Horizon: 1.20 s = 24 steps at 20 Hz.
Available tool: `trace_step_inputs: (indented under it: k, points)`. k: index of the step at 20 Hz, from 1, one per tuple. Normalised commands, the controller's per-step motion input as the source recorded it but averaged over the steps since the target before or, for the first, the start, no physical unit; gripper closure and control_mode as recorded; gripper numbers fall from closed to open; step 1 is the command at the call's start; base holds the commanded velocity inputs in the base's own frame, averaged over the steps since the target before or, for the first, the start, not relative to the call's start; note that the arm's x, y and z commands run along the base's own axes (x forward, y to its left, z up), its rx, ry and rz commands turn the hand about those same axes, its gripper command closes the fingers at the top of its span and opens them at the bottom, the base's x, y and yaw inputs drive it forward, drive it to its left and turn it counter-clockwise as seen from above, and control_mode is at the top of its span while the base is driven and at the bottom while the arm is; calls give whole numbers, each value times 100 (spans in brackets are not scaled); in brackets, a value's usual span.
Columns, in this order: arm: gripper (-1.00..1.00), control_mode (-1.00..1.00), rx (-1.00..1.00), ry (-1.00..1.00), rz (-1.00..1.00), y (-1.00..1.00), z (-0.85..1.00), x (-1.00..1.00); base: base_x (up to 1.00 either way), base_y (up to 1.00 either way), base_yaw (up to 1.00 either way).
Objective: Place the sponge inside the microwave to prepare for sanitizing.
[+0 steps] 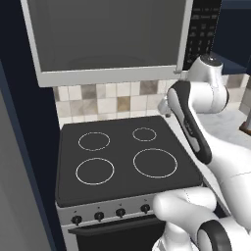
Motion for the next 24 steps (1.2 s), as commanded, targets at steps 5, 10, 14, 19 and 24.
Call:
trace_step_inputs:
  k: [5,10,14,19,24]
  points:
    - [-100,-100,-1,-8,-6,-23,41,-9,0,0,0]
    - [-100,-100,0,-4,-4,-18,53,-1,0,0,0]
    - [-100,-100,0,-17,0,-3,53,2,0,0,0]
    - [-100,-100,-1,-30,0,-2,44,10,0,0,0]
    - [-100,-100,-1,-22,-2,-3,42,15,0,0,0]
